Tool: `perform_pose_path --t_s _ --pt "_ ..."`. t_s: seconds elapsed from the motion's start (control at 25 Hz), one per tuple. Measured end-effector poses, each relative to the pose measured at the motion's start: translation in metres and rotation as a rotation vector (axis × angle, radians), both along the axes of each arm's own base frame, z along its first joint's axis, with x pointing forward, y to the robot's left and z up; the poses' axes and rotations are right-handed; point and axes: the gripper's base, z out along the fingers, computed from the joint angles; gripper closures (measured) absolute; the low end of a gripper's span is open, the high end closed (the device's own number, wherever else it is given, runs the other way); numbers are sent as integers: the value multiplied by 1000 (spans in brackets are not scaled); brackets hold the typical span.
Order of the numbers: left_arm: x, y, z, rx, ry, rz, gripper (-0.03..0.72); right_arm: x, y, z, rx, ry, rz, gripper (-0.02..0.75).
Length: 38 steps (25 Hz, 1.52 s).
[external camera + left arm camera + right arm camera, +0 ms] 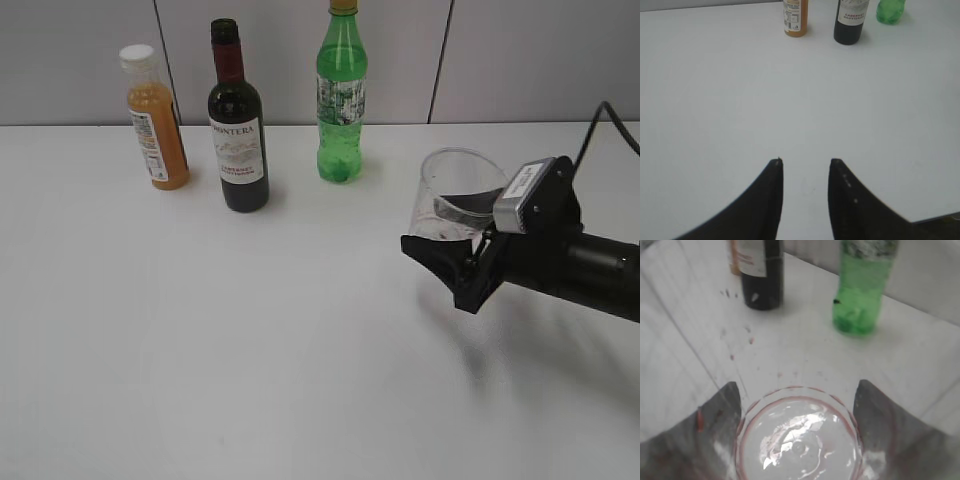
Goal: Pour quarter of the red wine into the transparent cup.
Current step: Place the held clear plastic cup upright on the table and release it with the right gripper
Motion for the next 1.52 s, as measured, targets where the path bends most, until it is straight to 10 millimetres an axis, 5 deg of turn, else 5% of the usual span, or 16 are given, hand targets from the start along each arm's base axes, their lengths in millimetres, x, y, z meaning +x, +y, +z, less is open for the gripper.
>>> perform_pose_path --t_s 0.28,0.64,1.52 --pt "0 0 0 0 0 0 447 18 44 13 -8 -24 231 186" --pt "0 0 0 0 0 0 447 30 103 -2 -39 -11 440 186" --pt "0 0 0 0 0 0 447 56 144 -53 -121 93 509 186"
